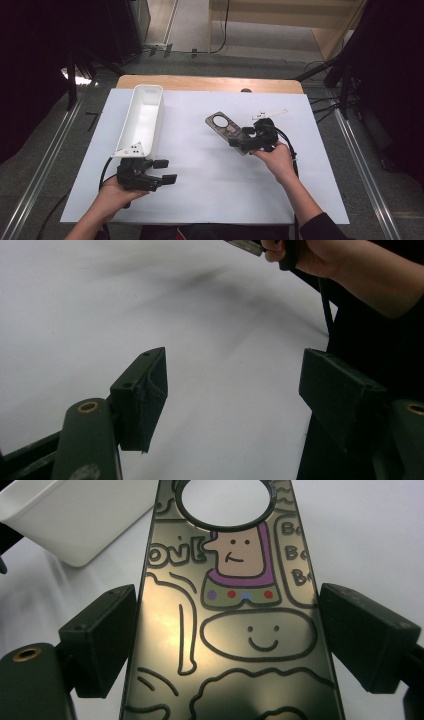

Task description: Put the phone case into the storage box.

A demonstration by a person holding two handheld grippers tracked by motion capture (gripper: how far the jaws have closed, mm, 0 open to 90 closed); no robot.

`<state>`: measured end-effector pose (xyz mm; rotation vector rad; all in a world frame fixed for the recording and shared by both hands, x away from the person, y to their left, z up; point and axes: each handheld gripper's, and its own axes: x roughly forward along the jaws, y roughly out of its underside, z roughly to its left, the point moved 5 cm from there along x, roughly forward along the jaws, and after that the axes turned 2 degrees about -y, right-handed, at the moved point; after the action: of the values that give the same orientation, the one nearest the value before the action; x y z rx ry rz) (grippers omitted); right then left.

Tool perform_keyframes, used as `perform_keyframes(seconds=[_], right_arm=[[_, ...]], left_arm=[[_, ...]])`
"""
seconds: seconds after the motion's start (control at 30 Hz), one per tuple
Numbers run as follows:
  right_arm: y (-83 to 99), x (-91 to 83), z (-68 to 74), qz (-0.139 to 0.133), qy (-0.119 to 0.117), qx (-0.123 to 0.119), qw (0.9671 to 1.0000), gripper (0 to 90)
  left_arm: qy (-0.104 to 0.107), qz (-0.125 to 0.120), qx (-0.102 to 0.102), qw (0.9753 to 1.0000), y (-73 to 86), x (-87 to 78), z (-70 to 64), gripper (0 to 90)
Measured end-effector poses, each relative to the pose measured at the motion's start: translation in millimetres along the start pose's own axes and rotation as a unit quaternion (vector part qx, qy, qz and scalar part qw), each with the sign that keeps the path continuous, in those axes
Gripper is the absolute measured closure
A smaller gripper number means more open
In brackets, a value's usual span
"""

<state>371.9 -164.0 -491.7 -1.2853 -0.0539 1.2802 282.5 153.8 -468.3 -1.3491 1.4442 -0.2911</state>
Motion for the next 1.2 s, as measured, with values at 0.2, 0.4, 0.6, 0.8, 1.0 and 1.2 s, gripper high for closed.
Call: perform_keyframes(seconds=[0.2,0.4,0.6,0.8,1.0,1.2], right_arm=[[3.4,-9.2,4.1,-0.001,0.000,0.001,1.0000,10.9],[7.7,-16.3,4.8,-0.004,-0.004,0.006,1.0000,10.9],[13.2,-18.2,5.9,-0.002,-0.007,0.010,0.9999,10.9],[13.9,-19.3,7.6,-0.004,-0.004,0.013,0.9999,10.9],[14.7,-18.4,7.2,-0.005,-0.006,0.020,0.9998,10.9],[14.9,-16.7,7.0,-0.007,-0.011,0.024,0.9996,10.9]], left_arm=[[0.000,0.005,-0.005,1.0000,-5.0,6.8,-4.1,27.6],[0.005,0.006,-0.023,0.9997,-11.5,13.3,-5.9,27.7],[0.011,0.004,-0.039,0.9991,-23.4,21.7,-6.0,27.7],[0.011,0.000,-0.036,0.9993,-36.8,32.1,-3.9,27.6],[0.015,-0.001,-0.031,0.9994,-49.2,43.0,-6.1,27.7],[0.010,-0.009,-0.038,0.9992,-61.9,50.2,-3.5,27.8]])
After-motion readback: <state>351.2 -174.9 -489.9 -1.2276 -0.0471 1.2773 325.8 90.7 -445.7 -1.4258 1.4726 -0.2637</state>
